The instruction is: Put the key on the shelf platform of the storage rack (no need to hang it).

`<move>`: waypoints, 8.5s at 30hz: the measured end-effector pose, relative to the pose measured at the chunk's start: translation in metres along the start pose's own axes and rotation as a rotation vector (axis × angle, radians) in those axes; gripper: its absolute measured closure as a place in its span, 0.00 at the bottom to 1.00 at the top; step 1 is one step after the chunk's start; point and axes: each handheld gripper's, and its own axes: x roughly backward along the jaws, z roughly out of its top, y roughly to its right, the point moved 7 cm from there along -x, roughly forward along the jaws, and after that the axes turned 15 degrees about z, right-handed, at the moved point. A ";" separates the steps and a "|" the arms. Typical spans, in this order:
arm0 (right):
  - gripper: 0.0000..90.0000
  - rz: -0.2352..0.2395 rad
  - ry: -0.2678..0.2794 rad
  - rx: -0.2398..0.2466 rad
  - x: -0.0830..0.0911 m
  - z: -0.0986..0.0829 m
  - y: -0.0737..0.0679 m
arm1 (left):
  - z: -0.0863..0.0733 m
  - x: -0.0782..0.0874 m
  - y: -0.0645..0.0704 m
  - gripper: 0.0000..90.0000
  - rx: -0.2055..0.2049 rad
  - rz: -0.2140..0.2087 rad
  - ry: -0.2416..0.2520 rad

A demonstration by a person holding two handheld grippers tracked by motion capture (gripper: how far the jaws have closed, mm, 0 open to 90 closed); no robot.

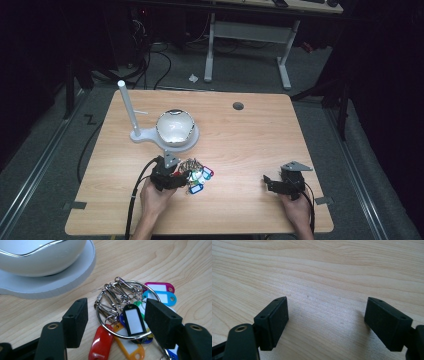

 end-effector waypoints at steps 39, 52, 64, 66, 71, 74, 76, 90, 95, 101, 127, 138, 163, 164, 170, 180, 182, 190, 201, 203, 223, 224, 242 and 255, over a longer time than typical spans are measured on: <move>0.22 0.000 0.000 0.000 0.000 0.000 0.000 | -0.019 -0.037 0.015 0.59 -0.016 0.058 0.016; 0.22 0.000 0.000 0.000 0.000 0.000 0.000 | -0.019 -0.041 0.021 0.74 -0.044 0.060 -0.025; 0.22 0.000 0.000 0.000 0.000 0.000 0.000 | -0.013 -0.035 0.018 0.88 -0.059 0.042 -0.015; 0.22 0.000 -0.001 0.001 0.000 0.000 0.000 | -0.011 -0.033 0.018 0.89 -0.051 0.033 -0.015; 0.22 0.000 -0.001 0.001 0.000 0.000 0.000 | 0.001 -0.020 0.021 1.00 0.003 -0.010 -0.024; 0.22 0.000 -0.001 0.001 0.000 0.000 0.000 | 0.005 -0.016 0.019 1.00 0.002 -0.016 -0.023; 0.22 0.000 -0.001 0.001 0.000 0.000 0.000 | 0.008 -0.012 0.018 1.00 0.007 -0.016 -0.023; 0.22 0.001 -0.001 0.001 0.000 0.000 0.000 | 0.040 0.027 0.033 1.00 0.044 -0.110 0.007; 0.21 0.001 -0.001 0.001 0.000 0.000 0.000 | 0.055 0.041 0.038 1.00 0.061 -0.135 0.010; 0.22 0.001 -0.001 0.003 0.000 0.000 0.000 | 0.081 0.066 0.043 1.00 0.097 -0.192 0.011; 0.21 0.001 -0.001 0.003 0.000 0.000 0.000 | 0.145 0.123 0.075 1.00 0.161 -0.325 -0.021; 0.21 0.002 -0.001 -0.001 0.000 0.000 0.000 | 0.174 0.135 0.097 1.00 0.169 -0.346 -0.025; 0.21 0.005 -0.001 0.002 0.000 0.000 0.000 | 0.224 0.105 0.146 1.00 0.194 -0.312 0.002; 0.21 0.005 -0.001 0.002 0.000 0.000 0.000 | 0.224 0.105 0.146 1.00 0.194 -0.312 0.002; 0.21 0.006 -0.001 0.002 0.000 -0.001 0.000 | 0.226 0.088 0.148 1.00 0.204 -0.293 0.005; 0.21 0.007 -0.001 0.002 0.000 -0.001 -0.001 | 0.213 0.064 0.143 1.00 0.188 -0.247 -0.004; 0.21 0.007 -0.001 0.002 0.000 -0.001 -0.001 | 0.210 0.058 0.141 1.00 0.195 -0.233 -0.012; 0.21 0.007 -0.001 0.002 0.000 -0.001 -0.001 | 0.201 0.042 0.132 0.99 0.195 -0.202 -0.029; 0.21 0.006 -0.001 0.004 0.000 -0.001 -0.001 | 0.184 0.024 0.122 0.99 0.198 -0.161 -0.056; 0.21 0.006 -0.001 0.002 0.000 -0.001 -0.001 | 0.183 0.022 0.121 0.99 0.201 -0.158 -0.062; 0.21 0.006 -0.003 0.003 0.001 -0.001 -0.001 | 0.158 -0.004 0.096 0.99 0.187 -0.110 -0.106; 0.21 0.006 -0.003 0.003 0.001 -0.001 -0.001 | 0.156 -0.008 0.092 0.99 0.185 -0.099 -0.101; 0.21 0.006 -0.003 0.003 0.001 -0.001 -0.001 | 0.114 -0.039 0.084 0.99 0.079 -0.010 -0.113; 0.21 0.008 -0.001 0.004 0.000 -0.001 -0.001 | 0.100 -0.061 0.070 0.98 0.088 0.043 -0.122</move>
